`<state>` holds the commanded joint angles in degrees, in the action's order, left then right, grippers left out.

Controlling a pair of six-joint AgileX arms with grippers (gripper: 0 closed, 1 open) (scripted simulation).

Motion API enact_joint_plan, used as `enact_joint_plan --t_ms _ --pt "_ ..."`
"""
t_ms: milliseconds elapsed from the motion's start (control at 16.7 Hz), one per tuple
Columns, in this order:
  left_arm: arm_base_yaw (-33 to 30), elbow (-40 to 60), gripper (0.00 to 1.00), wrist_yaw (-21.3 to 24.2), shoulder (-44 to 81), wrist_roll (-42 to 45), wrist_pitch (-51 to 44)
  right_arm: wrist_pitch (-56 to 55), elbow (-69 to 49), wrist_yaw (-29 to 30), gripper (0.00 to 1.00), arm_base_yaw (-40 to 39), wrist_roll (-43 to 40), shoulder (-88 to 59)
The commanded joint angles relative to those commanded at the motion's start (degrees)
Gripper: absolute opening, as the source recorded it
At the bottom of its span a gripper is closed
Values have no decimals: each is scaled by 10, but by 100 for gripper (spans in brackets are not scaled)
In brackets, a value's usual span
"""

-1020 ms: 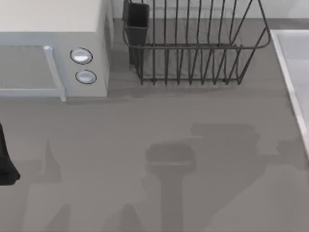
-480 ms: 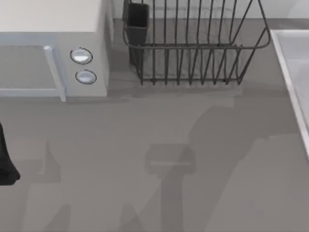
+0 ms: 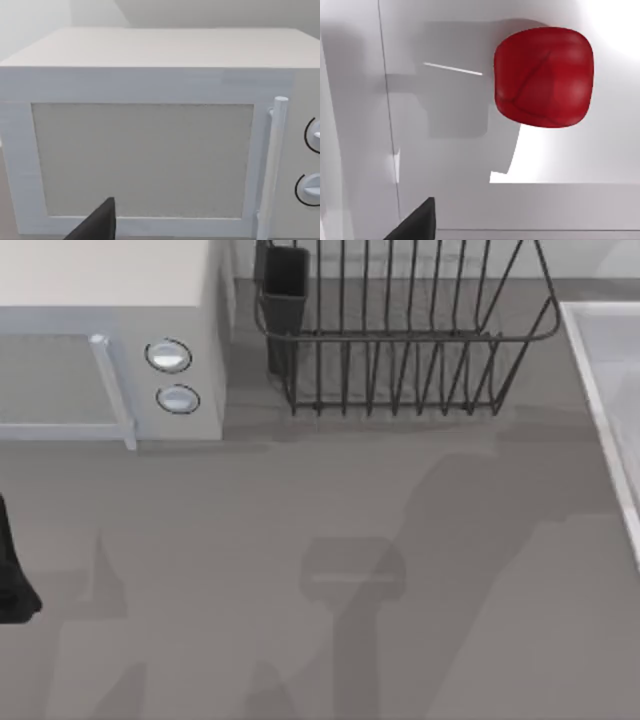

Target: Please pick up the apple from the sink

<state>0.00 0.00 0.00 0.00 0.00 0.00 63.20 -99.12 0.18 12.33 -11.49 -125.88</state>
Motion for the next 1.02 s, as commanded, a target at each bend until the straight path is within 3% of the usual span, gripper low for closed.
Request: enact_joint_plan --t_ms 660,960,1020 --pt "0 0 100 0 0 0 0 -249 103 1 100 2 2 -142" --pt "0 0 100 0 0 0 0 -262 109 2 100 2 2 -153" --pt "0 0 100 0 0 0 0 -262 109 2 92 2 2 -153"
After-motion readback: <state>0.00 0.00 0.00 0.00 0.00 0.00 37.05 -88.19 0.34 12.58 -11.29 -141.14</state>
